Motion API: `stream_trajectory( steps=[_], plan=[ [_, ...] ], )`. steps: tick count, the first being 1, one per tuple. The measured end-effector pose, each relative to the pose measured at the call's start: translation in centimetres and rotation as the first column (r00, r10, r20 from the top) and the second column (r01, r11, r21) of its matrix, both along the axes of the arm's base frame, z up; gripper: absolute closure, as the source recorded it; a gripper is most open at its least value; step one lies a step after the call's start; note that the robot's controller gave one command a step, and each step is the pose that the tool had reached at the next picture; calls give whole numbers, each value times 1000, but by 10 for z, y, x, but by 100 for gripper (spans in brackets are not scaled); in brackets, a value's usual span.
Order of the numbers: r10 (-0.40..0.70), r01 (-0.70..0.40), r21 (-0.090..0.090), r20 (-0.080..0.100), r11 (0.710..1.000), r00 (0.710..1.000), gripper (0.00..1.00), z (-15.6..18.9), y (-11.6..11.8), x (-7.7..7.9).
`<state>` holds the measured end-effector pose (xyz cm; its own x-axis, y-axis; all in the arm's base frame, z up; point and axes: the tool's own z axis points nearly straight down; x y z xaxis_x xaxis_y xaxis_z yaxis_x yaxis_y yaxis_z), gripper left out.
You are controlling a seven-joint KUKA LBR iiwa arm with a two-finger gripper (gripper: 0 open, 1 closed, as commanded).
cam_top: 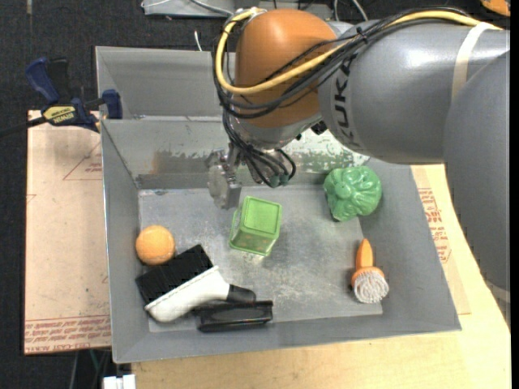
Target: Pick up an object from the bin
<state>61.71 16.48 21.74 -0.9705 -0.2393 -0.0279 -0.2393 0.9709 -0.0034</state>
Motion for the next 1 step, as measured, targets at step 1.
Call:
stream_trajectory(
  steps=[1],
  plan=[
    [73,-73,0,8,997,997,100,-56,24,20]
  ],
)
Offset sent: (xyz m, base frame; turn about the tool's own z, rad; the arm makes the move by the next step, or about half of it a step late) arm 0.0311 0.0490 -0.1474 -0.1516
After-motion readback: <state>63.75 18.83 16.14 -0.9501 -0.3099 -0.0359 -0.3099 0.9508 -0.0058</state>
